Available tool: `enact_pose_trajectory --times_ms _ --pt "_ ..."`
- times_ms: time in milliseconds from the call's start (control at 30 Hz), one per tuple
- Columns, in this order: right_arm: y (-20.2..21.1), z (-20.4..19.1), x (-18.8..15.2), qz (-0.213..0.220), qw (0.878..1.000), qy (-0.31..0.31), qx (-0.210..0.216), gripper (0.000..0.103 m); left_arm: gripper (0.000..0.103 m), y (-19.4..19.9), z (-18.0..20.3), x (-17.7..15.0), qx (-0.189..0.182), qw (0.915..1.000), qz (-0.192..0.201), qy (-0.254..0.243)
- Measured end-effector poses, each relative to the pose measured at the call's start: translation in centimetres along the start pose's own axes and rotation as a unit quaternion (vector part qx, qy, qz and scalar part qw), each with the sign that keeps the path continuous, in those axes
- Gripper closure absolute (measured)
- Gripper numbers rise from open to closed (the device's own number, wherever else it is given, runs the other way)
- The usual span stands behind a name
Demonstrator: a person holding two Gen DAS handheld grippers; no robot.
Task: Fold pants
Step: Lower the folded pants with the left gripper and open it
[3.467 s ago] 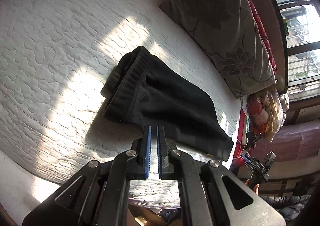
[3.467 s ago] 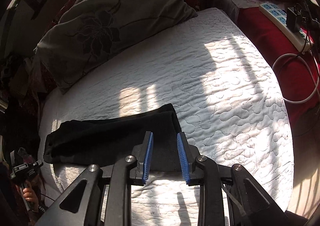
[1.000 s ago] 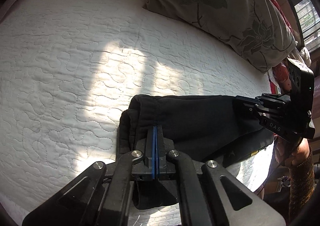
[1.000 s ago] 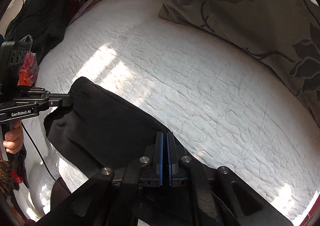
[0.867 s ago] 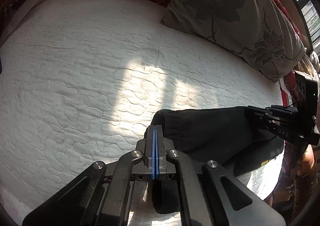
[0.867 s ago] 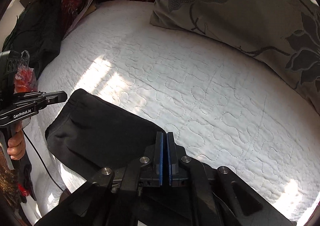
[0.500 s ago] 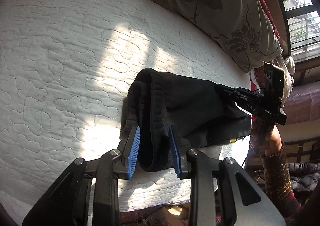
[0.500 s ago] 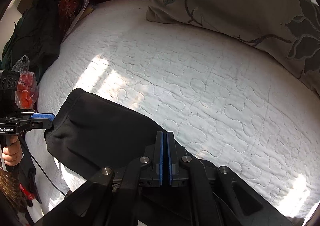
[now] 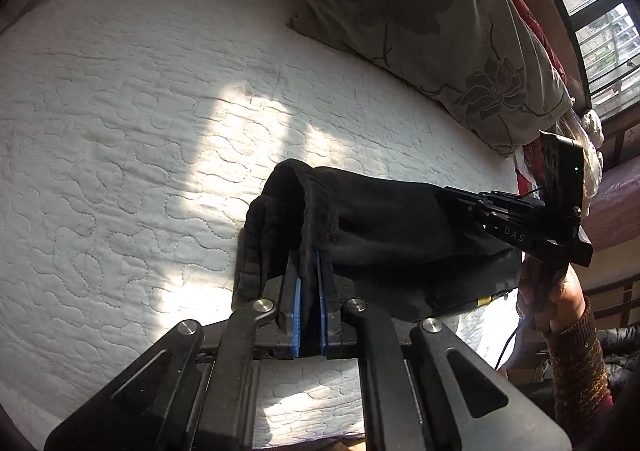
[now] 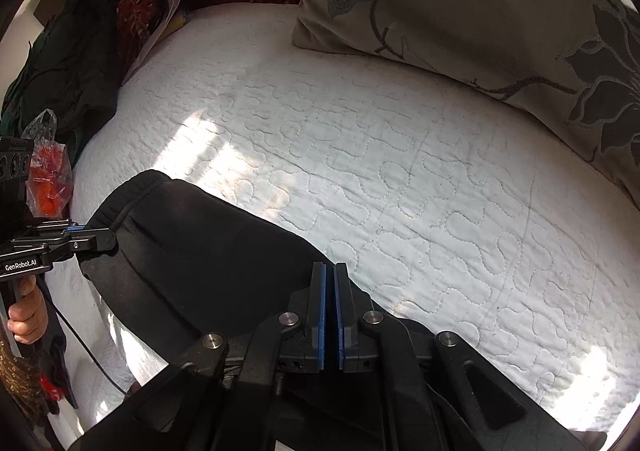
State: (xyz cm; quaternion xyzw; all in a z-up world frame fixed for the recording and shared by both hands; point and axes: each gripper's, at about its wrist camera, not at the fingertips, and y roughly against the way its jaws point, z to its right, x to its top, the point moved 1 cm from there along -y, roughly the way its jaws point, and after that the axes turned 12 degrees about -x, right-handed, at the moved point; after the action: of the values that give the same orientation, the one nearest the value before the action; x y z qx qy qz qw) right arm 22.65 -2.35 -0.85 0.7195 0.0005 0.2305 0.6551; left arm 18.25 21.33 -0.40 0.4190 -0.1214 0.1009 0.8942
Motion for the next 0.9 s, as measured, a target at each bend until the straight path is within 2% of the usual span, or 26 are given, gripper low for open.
enact_pose_trajectory --times_ms 67,100,167,233,267,333,367,433,533,633,700,767,833,900 --pt "0.7 0.4 0.2 0.015 1.000 -0.019 0.013 0.100 0.099 1.6 0.5 0.6 0.001 0.9992 0.033 -0.023" --pt "0.8 0.6 0.3 0.019 0.999 -0.027 0.022 0.100 0.098 1.6 0.4 0.6 0.005 0.9993 0.026 -0.027" --pt "-0.1 0.7 0.3 0.010 0.999 -0.034 0.023 0.100 0.098 -0.2 -0.8 -0.1 0.028 0.9993 -0.011 -0.021" --pt "-1.6 0.3 0.0 -0.009 0.999 -0.027 0.017 0.099 0.097 -2.7 -2.2 -1.4 0.075 0.9959 -0.048 -0.019" --pt "-1.9 0.2 -0.2 -0.006 1.000 -0.023 0.012 0.098 0.095 -3.2 -2.9 -2.1 0.080 0.9951 -0.054 -0.019" --pt "-1.3 0.2 -0.2 0.005 1.000 -0.026 0.012 0.094 0.088 -2.3 -3.0 -2.4 0.071 0.9970 -0.030 -0.012" --pt "-0.8 0.5 -0.2 0.005 0.999 -0.033 0.016 0.089 0.086 -1.5 -3.0 -2.2 0.049 0.9986 -0.020 -0.002" --pt "0.5 1.5 -0.5 0.011 0.998 -0.050 0.021 0.071 0.086 0.2 -3.0 -1.8 0.018 0.9997 -0.003 0.016" --pt "3.2 3.3 -2.1 0.047 0.996 -0.069 0.030 0.053 0.086 3.3 -2.4 -1.3 0.031 0.9986 0.042 0.002" --pt "4.7 5.1 -4.1 0.058 0.994 -0.083 0.029 0.052 0.084 4.7 -1.7 -0.5 0.025 0.9974 0.067 -0.008" --pt "5.1 6.0 -5.7 0.051 0.995 -0.079 0.013 0.053 0.080 3.6 -1.4 0.3 0.025 0.9983 0.052 -0.005" --pt "5.9 7.5 -7.7 0.051 0.995 -0.081 -0.018 0.053 0.080 1.3 -0.9 1.3 0.041 0.9989 0.018 -0.016" --pt "6.9 9.9 -10.0 0.050 0.993 -0.103 -0.040 0.053 0.080 -1.1 -0.6 2.1 0.065 0.9976 -0.013 -0.021" --pt "8.2 13.5 -12.6 0.046 0.986 -0.148 -0.059 0.053 0.080 -2.5 -0.6 2.7 0.070 0.9968 -0.031 -0.021"
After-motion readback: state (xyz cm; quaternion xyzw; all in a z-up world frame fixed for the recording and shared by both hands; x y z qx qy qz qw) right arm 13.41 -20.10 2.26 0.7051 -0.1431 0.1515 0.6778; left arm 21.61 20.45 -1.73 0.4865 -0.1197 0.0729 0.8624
